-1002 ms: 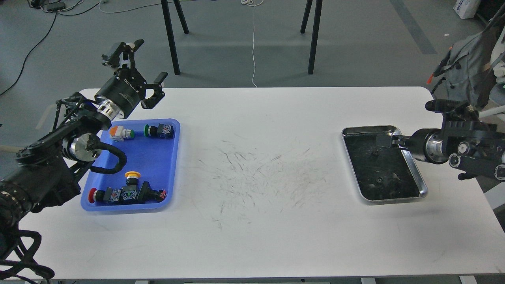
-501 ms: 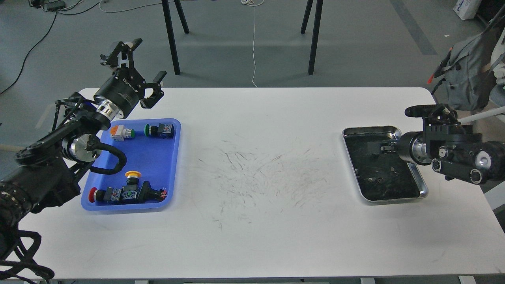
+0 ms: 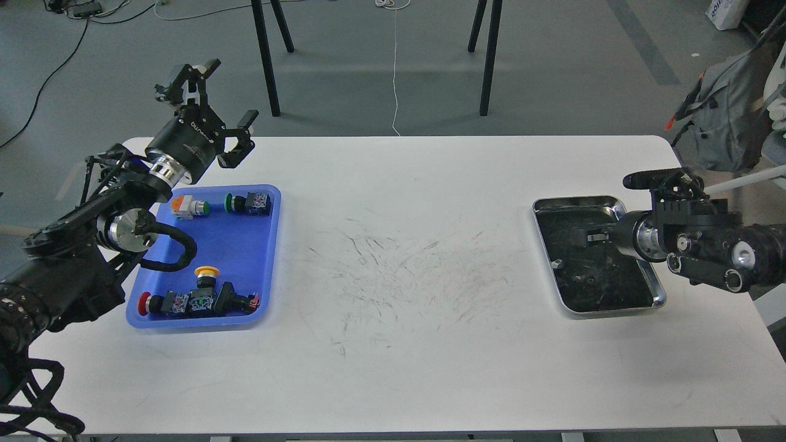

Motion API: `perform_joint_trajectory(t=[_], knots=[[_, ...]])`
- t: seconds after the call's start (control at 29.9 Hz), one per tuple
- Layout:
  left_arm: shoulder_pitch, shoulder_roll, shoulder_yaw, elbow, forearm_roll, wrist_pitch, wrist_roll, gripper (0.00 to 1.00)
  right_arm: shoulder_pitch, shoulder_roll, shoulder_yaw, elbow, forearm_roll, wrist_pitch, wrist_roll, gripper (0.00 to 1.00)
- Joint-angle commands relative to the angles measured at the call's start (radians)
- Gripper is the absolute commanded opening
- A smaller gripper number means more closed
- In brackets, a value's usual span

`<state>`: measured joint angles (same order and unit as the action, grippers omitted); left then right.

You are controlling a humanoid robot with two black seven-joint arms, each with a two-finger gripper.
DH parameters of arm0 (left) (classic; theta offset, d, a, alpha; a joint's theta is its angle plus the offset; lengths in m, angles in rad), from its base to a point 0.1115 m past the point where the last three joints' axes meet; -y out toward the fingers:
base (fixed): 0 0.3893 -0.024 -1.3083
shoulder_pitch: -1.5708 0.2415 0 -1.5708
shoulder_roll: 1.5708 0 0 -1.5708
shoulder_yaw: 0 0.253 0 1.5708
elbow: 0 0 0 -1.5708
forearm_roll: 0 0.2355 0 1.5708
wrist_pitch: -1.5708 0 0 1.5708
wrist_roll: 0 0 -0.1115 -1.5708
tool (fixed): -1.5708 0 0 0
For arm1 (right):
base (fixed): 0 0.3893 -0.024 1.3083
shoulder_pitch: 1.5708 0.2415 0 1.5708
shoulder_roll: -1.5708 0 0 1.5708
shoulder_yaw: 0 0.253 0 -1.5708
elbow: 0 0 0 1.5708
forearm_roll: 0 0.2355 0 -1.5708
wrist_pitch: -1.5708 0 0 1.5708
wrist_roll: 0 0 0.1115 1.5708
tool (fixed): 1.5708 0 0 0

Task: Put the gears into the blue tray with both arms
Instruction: 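Grasp the small black gear in the metal tray with the right gripper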

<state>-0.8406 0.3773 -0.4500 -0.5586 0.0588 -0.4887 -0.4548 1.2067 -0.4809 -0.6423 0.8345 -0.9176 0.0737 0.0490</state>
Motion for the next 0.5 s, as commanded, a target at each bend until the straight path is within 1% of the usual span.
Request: perform_joint_trajectory(t=[0.0,0.07,0.23,0.37,0.43,0.47], knots=[[0.0,0.0,-0.001,0.0,0.001,0.0,-0.001,1.0,-0.007,0.001,0.0,0.0,-0.017,0.0,0.0,0.65],[0.0,0.0,0.001,0.0,0.001,0.0,-0.005,1.0,-0.009,0.001,0.0,0.0,-0.018,0.001,0.0,0.58],[0.003,0.0,-0.001,0.0,0.001,0.0,-0.005,1.0,-0.01,0.001,-0.005,-0.003,-0.032,0.009,0.0,0.57],[0.005,0.0,0.001,0.0,0.001,0.0,-0.007,1.0,-0.01,0.001,-0.005,-0.003,-0.032,0.011,0.0,0.48],[0.006,-0.001,0.001,0.0,0.001,0.0,-0.007,1.0,-0.01,0.001,-0.005,-0.003,-0.032,0.011,0.002,0.4],[0.006,-0.001,0.001,0.002,0.001,0.0,-0.007,1.0,-0.012,0.001,-0.005,-0.003,-0.032,0.011,0.003,0.39]])
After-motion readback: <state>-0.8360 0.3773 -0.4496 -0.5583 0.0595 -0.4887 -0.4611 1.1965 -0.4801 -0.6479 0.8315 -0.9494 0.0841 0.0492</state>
